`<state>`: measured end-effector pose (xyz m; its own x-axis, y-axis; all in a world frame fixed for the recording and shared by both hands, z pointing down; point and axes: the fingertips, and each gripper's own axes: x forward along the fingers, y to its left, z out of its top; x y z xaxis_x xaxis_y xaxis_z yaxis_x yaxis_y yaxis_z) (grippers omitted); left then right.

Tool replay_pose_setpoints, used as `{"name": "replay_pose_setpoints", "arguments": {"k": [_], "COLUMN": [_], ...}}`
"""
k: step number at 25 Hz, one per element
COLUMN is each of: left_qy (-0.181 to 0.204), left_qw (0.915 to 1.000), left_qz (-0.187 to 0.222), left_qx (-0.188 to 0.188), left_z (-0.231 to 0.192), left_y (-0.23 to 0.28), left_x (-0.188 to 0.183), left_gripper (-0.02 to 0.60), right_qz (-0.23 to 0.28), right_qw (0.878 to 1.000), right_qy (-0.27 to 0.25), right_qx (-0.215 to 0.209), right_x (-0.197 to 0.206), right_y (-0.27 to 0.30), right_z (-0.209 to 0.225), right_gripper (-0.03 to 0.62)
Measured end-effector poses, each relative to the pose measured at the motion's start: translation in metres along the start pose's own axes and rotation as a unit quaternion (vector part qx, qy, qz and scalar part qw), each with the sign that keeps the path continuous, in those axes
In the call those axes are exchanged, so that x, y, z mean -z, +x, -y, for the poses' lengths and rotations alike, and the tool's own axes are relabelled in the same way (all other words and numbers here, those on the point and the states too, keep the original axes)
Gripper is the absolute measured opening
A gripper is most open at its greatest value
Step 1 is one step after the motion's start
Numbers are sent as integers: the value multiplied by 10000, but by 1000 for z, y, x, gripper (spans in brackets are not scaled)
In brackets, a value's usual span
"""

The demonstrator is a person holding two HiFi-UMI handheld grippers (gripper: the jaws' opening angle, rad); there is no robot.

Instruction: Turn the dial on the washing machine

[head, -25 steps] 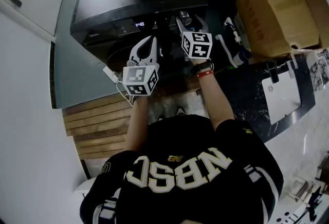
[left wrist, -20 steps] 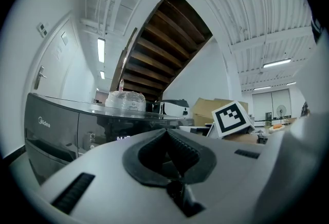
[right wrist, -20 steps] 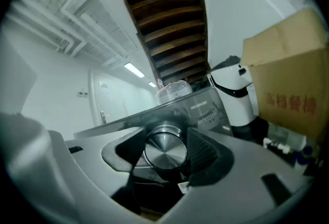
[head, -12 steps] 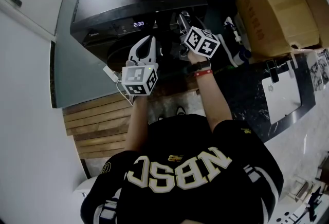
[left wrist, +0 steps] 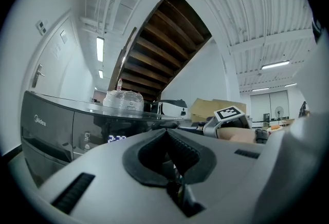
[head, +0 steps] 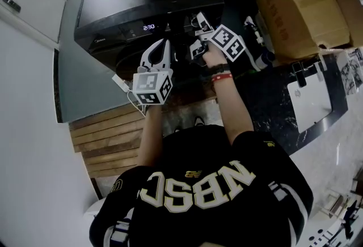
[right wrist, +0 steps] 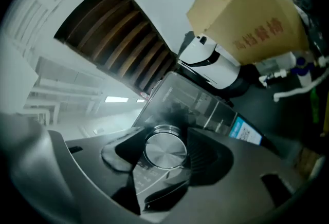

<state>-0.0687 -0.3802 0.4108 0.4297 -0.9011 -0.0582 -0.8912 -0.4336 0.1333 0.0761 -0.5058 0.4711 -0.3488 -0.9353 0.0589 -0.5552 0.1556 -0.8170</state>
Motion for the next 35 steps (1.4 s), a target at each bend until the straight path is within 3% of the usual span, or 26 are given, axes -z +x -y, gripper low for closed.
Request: {"name": "replay_pose_setpoints", "arguments": {"k": [2,9,13,16,19,26,29,35], "left_qy": [7,34,75,85,70,183,241,309], "left_qw": [10000,9999,10000,9999,9996,9990,9989,9987], "left_qz": [12,-11,14,76,116,137,131,131], "left_qx": [35,110,10,-111,-240,-380,-389,-393], "left_z": [2,7,-2,-14,-26,-36,-36,-34], "left_y": [2,4,2,-1,-6,-12,-13,-16], "left_x": [-1,-3,-9,-16,-21,-25,-27,-28], "left_gripper": [14,14,14,14,14,14,14,14], "right_qz": [-12,-319,-447,-424,-320,-29,46,56], "right_qw": [9998,9993,9947,9795,9548,8965,8902,8900], "right_qy": [212,-165,-875,-1951,-2943,-4423,-4545,-4549], "right_qx": [-37,-129,-295,-281,-281,-277,-301,-316], "right_x": [-1,0,1,1,2,9,13,20], "right_y": [0,1,-12,-27,-40,-63,-70,-78], "right_z": [2,-3,-13,-26,-42,-67,-73,-75], "right_gripper": [259,258,272,247,217,105,68,8]}}
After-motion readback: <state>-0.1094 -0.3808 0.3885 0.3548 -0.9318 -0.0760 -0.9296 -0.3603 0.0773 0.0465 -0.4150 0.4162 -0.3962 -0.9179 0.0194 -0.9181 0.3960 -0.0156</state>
